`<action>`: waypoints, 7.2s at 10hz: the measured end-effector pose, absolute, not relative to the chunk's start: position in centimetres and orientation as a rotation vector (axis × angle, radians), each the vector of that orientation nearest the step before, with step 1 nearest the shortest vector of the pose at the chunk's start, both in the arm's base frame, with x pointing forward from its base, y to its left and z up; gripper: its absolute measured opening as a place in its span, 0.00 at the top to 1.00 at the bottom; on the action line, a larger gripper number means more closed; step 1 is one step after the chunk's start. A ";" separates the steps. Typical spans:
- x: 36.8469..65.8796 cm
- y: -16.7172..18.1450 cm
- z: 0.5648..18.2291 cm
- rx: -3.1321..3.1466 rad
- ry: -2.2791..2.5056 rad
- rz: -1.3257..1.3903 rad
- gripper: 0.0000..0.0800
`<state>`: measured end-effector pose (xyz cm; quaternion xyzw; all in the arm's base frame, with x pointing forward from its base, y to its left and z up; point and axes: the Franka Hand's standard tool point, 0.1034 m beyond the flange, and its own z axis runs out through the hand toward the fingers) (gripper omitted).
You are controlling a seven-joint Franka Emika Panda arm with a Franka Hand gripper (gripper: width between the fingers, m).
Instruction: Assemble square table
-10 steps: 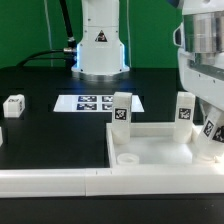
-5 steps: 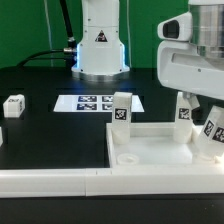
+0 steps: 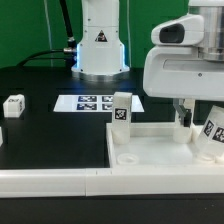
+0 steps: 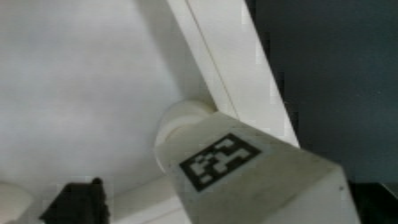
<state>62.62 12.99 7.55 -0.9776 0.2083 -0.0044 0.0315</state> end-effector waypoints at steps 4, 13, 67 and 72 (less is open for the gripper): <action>62.5 12.7 7.5 -2.965 0.842 0.002 0.63; 62.9 11.4 7.1 -2.224 1.913 0.075 0.63; 63.0 12.1 7.0 -2.138 2.045 0.031 0.63; 62.6 12.7 6.6 -2.341 1.818 -0.001 0.31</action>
Offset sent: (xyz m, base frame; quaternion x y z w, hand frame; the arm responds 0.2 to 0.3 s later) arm 0.0000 0.0000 0.0000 0.0000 0.0000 0.1296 0.9916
